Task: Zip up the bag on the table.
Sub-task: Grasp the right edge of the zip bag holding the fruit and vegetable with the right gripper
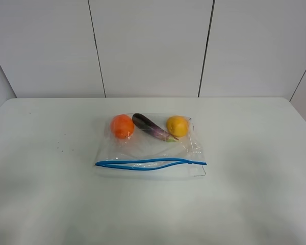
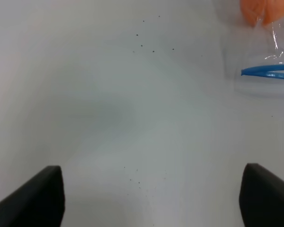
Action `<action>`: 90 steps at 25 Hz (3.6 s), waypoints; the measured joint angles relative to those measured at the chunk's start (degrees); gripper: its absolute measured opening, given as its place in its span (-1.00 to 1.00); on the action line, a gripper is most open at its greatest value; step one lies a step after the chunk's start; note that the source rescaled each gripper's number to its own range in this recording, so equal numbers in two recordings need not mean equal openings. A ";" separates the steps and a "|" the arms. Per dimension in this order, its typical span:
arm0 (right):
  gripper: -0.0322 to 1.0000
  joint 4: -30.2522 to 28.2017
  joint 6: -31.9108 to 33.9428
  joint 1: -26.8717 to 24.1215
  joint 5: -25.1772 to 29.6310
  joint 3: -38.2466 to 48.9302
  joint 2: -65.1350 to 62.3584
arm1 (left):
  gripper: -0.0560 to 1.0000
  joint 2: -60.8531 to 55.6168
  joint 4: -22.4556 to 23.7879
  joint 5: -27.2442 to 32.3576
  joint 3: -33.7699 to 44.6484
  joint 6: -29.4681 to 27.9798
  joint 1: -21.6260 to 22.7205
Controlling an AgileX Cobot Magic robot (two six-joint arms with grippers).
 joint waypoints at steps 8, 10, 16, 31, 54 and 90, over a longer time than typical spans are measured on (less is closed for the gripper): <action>0.94 0.00 0.00 0.00 0.00 0.00 0.00 | 1.00 0.00 0.00 0.00 0.00 0.00 0.00; 0.94 0.00 0.00 0.00 0.00 0.00 0.00 | 1.00 0.00 0.00 0.00 0.00 0.00 0.00; 0.94 0.00 0.00 0.00 -0.11 -0.06 2.76 | 1.00 0.00 0.00 0.00 0.00 0.00 0.00; 0.91 5.31 -1.22 0.00 -0.91 -22.89 53.43 | 1.00 0.00 0.00 0.00 0.00 0.00 0.00; 0.85 39.94 -26.64 0.00 -13.31 -28.69 98.68 | 1.00 0.00 0.00 0.00 0.00 0.05 0.00; 0.51 73.35 -62.72 -6.64 9.11 -34.82 128.08 | 1.00 0.00 0.00 0.00 0.00 0.05 0.00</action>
